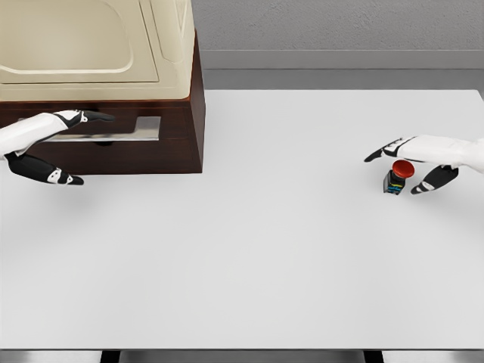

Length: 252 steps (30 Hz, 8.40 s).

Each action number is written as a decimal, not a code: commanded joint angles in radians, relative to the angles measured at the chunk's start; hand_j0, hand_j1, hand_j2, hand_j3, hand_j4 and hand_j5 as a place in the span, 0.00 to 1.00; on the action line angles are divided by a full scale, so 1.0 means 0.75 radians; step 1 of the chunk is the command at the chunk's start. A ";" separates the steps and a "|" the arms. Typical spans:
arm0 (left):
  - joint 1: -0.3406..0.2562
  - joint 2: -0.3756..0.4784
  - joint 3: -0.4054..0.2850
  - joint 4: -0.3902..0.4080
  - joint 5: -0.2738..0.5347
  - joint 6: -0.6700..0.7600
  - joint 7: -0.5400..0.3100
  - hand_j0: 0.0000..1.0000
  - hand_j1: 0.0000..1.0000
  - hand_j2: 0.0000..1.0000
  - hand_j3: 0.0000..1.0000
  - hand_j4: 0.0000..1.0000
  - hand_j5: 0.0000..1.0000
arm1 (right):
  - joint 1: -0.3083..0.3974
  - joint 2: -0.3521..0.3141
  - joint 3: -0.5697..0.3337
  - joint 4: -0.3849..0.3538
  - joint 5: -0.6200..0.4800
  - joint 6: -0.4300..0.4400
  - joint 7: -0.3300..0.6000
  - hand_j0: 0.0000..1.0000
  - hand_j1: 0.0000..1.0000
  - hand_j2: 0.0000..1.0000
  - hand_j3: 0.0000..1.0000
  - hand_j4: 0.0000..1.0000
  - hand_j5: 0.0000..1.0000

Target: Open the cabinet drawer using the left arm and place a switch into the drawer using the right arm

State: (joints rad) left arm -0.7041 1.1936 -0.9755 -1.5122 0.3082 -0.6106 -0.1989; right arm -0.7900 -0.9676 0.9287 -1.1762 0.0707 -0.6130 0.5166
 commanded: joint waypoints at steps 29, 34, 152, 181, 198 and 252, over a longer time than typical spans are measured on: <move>0.000 0.028 0.014 -0.041 0.014 0.000 0.008 0.91 0.91 0.91 0.91 0.91 0.91 | -0.033 0.014 0.005 0.016 0.004 0.003 0.054 0.46 0.46 0.46 0.46 0.46 0.46; 0.006 0.028 0.000 -0.041 0.025 0.000 0.008 0.91 0.91 0.91 0.91 0.91 0.91 | -0.043 0.016 0.001 -0.009 0.002 0.003 0.052 0.46 0.46 0.46 0.46 0.46 0.46; 0.155 0.110 0.000 -0.127 0.119 0.000 -0.009 0.73 0.73 0.73 0.73 0.73 0.73 | -0.493 0.331 0.083 -0.559 -0.082 0.003 0.080 0.40 0.40 0.40 0.40 0.40 0.40; 0.215 0.184 0.016 -0.189 0.147 0.000 -0.003 0.73 0.73 0.73 0.73 0.73 0.73 | -0.540 0.343 0.079 -0.536 -0.086 0.003 0.080 0.40 0.40 0.40 0.40 0.40 0.40; 0.235 0.231 0.018 -0.221 0.176 0.000 -0.003 0.73 0.73 0.73 0.73 0.73 0.73 | -0.573 0.345 0.077 -0.549 -0.115 0.003 0.080 0.40 0.40 0.40 0.40 0.40 0.40; 0.313 0.321 0.024 -0.334 0.192 0.000 -0.001 0.72 0.72 0.72 0.72 0.72 0.72 | -0.665 0.584 0.095 -0.455 -0.117 0.003 0.117 0.40 0.40 0.40 0.40 0.40 0.40</move>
State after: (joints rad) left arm -0.4654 1.4354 -0.9383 -1.7600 0.5184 -0.5976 -0.1830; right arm -1.2916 -0.5465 1.0001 -1.5229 -0.0114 -0.6140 0.6001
